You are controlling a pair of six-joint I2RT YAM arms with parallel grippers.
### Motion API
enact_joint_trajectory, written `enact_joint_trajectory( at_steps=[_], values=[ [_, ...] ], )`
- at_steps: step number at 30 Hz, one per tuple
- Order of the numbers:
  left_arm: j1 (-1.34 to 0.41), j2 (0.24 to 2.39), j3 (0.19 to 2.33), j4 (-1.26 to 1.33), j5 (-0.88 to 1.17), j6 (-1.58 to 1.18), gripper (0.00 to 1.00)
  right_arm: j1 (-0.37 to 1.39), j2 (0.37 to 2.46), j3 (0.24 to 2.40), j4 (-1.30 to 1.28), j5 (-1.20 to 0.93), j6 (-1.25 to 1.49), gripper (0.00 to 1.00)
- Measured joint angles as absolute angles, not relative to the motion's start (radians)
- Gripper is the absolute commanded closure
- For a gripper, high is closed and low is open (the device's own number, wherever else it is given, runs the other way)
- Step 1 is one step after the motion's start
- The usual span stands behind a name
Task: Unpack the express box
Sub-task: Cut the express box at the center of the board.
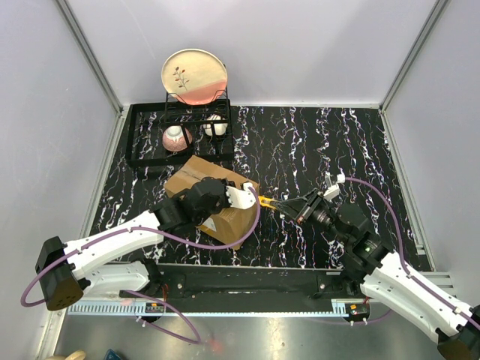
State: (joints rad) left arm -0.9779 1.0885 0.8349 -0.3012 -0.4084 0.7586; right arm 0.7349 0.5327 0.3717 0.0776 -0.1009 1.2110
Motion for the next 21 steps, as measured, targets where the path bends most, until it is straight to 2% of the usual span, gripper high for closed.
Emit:
enact_joint_trajectory(
  at_steps=[21],
  values=[
    [-0.98, 1.088, 0.835, -0.301, -0.408, 0.759, 1.0, 0.662, 0.576, 0.345, 0.141, -0.177, 1.255, 1.0]
  ],
)
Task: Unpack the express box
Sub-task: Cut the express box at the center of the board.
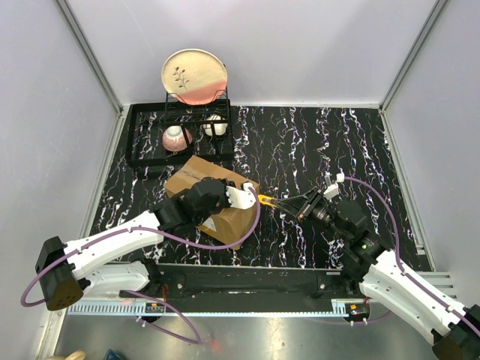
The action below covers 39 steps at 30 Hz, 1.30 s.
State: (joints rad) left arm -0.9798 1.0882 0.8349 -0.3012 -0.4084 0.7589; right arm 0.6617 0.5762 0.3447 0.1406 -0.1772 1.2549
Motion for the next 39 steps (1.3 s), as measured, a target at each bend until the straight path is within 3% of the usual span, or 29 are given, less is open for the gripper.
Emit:
enact_joint_trajectory(
  at_steps=[39],
  values=[
    [-0.984, 1.087, 0.827, -0.296, -0.413, 0.767, 1.0, 0.575, 0.641, 0.209, 0.411, -0.282, 1.387, 1.0]
  ],
)
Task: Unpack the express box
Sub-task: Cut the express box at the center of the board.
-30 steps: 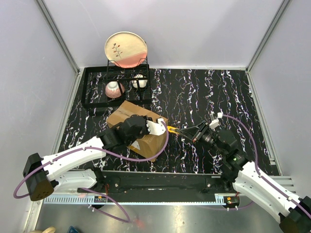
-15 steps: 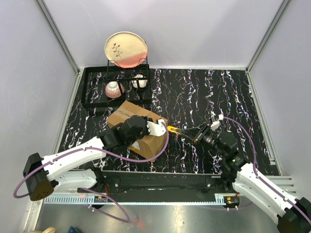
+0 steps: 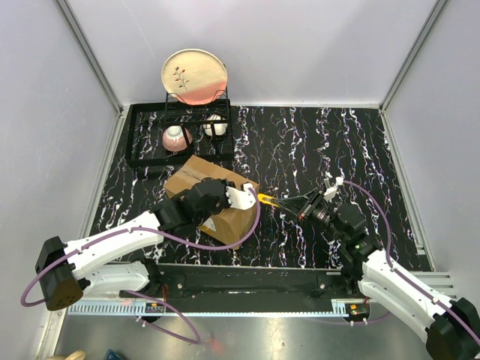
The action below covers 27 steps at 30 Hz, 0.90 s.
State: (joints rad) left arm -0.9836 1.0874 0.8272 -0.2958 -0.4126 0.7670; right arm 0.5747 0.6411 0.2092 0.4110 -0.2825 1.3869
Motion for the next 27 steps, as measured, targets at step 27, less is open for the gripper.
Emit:
enact_joint_trajectory(
  at_steps=[27],
  values=[
    [-0.984, 1.087, 0.824, -0.293, -0.413, 0.767, 1.0, 0.543, 0.689, 0.16, 0.56, -0.358, 1.448, 1.0]
  ],
)
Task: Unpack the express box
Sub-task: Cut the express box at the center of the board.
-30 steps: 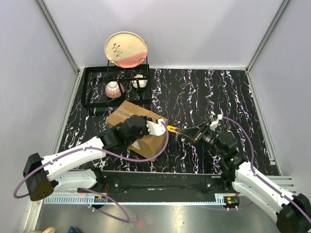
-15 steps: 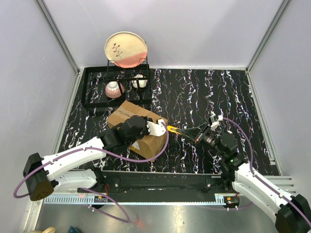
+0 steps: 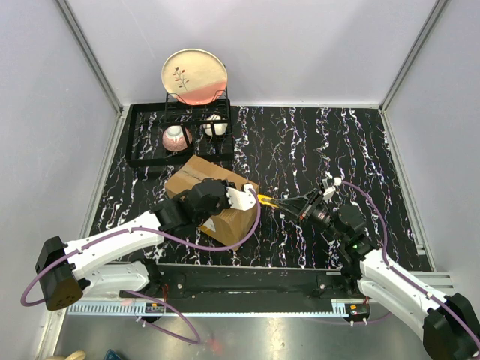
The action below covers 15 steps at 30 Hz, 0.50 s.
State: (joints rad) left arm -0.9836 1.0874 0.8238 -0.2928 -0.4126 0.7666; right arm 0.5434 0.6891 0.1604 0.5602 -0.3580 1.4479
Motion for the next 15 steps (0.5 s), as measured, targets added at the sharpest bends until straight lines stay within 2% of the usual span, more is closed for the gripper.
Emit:
enact_joint_trajectory(
  at_steps=[15],
  values=[
    [-0.984, 1.087, 0.824, -0.293, -0.413, 0.767, 1.0, 0.537, 0.689, 0.156, 0.564, -0.363, 1.454, 1.0]
  ],
)
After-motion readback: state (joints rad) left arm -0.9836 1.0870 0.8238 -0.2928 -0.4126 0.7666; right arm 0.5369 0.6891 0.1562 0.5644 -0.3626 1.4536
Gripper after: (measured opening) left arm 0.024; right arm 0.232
